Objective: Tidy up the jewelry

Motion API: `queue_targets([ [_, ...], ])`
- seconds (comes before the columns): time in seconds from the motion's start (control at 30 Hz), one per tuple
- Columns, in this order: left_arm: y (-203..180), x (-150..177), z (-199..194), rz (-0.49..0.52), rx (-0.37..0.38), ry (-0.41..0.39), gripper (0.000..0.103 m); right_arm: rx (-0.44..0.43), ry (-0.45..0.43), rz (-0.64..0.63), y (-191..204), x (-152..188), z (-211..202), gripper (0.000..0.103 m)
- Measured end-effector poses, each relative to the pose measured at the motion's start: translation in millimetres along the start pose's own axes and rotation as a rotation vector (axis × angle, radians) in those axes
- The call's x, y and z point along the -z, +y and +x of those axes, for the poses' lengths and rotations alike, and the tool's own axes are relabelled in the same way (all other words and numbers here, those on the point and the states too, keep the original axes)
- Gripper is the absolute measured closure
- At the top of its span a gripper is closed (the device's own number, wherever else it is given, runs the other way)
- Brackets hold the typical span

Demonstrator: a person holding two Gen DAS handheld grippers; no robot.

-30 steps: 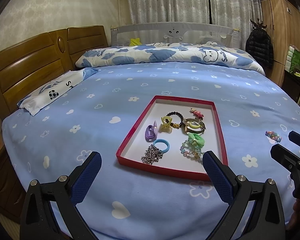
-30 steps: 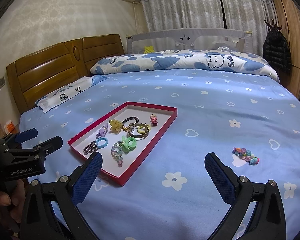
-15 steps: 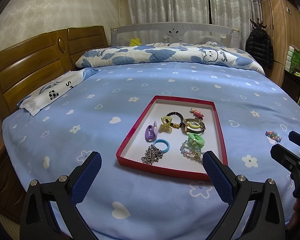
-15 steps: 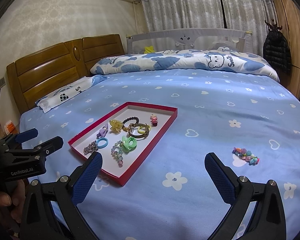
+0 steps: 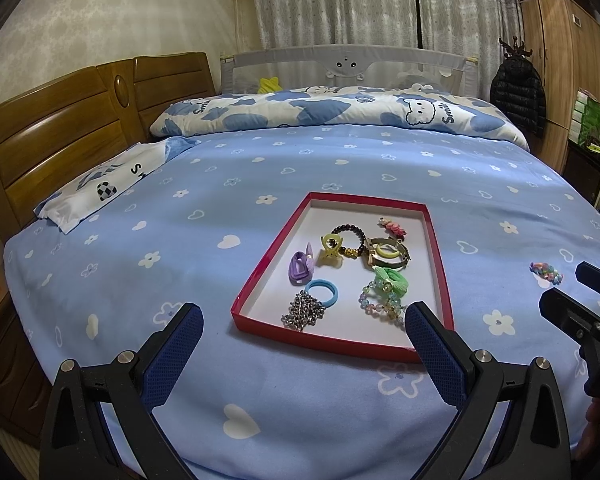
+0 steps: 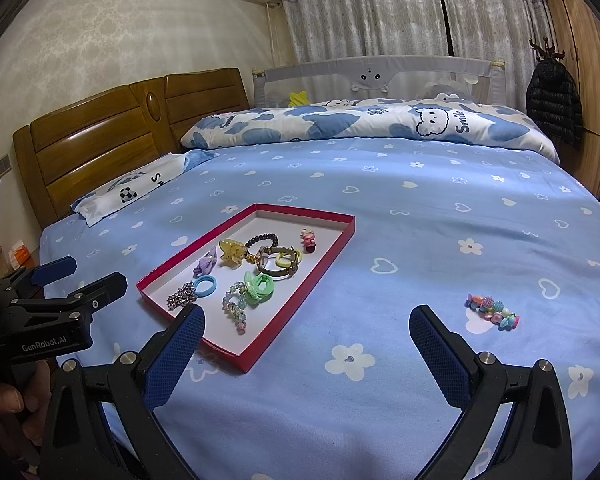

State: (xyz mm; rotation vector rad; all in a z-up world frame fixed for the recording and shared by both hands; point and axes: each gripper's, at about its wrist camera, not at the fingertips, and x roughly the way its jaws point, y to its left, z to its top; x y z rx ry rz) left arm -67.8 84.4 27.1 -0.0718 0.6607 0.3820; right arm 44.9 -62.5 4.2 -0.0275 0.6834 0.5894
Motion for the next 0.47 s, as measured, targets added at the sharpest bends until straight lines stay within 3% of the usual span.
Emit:
queue_targets([
  [0.47,-0.6,-2.6,2.8,-0.001,0.005,0.007,0.001,-0.001,0.010,0.001,3.5,-2.1,0.9,0.000],
])
